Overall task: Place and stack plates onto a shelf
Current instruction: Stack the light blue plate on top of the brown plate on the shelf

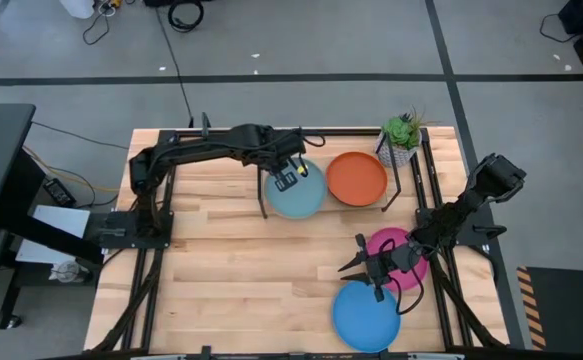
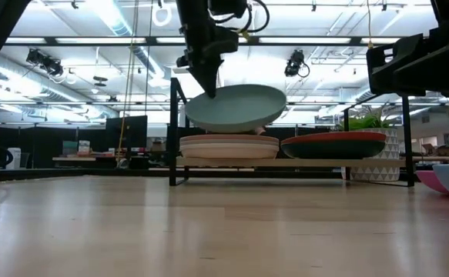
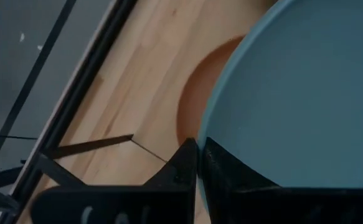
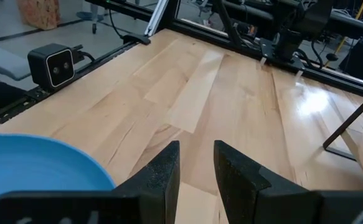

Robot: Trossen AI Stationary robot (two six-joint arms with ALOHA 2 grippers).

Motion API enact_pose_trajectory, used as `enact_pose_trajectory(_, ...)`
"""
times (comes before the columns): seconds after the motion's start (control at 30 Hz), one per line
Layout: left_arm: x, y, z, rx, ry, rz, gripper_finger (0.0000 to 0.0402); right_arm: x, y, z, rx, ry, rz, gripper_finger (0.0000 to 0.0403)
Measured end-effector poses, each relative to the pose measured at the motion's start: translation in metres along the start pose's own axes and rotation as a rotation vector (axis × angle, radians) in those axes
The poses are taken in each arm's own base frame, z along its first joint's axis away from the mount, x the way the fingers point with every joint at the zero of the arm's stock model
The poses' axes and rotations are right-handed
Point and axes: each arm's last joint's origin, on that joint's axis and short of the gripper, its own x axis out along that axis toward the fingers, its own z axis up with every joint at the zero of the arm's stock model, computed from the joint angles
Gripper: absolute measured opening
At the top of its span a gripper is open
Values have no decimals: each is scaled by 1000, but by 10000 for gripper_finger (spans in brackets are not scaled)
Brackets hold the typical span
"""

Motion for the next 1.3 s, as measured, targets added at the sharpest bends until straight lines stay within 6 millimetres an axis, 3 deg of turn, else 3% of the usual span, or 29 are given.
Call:
enact_pose_trajectory(0.23,11,1,0,1,31,17,32,0,0,0,1,0,1,104)
enact_pose_trajectory(0.57,18,-2,4,33,10,38,116,0,0,-1,-4,6,2,104)
enact_pose_trajectory(0.8,8,-14,8,102,-56,14,117,0,0,-1,-11,6,0,105)
enact_pose_trajectory(0.93,7,-36,5,156,-60,-71,117,0,0,-1,-11,7,0,105)
enact_pose_trajectory(1.13,19,-91,-6,294,-67,-125,117,0,0,0,-13,4,0,105)
enact_pose_trajectory(1.3,35,-130,-8,286,-164,-60,117,0,0,0,-11,-1,-1,105)
